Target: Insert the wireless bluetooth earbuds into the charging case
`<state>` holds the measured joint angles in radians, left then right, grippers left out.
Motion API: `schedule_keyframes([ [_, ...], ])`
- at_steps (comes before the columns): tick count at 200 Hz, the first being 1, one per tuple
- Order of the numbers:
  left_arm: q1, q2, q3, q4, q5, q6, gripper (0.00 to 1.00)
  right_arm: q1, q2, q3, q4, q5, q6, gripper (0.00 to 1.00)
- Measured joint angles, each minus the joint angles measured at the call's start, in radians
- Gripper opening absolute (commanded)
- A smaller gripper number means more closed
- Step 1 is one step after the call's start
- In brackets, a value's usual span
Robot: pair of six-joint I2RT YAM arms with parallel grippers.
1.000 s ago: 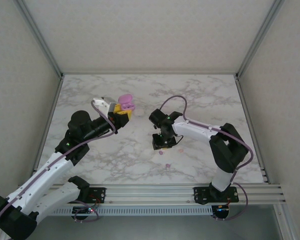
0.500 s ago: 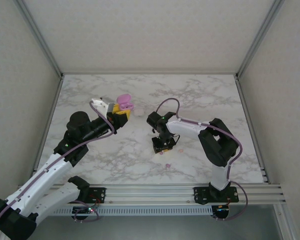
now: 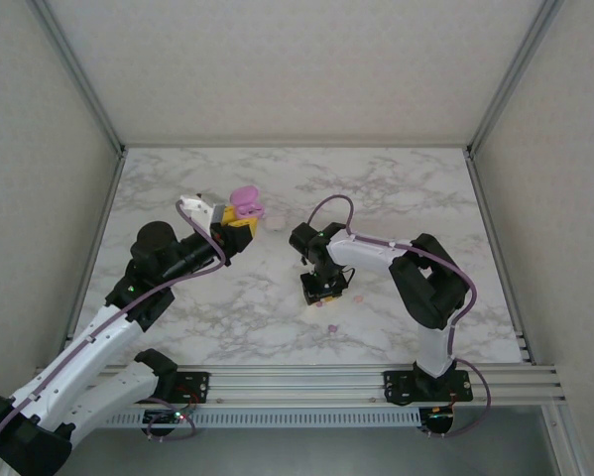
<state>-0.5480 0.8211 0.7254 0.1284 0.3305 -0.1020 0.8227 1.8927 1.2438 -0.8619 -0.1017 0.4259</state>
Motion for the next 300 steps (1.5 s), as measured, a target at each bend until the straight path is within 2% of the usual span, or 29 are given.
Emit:
schedule_keyframes([
  [85,0.000,0.002,0.000,0.000,0.000,0.000,0.21,0.000,0.000,0.007,-0.018,0.042,0.008,0.30],
  [255,0.000,0.011,0.000,0.000,0.000,0.000,0.21,0.000,0.023,0.021,-0.021,0.037,0.039,0.28],
  [285,0.000,0.012,0.000,0.000,0.000,0.000,0.21,0.000,0.029,0.021,-0.021,0.030,0.042,0.25],
  [300,0.000,0.012,0.000,0.000,0.000,0.000,0.21,0.000,0.029,0.021,-0.021,0.031,0.043,0.20],
])
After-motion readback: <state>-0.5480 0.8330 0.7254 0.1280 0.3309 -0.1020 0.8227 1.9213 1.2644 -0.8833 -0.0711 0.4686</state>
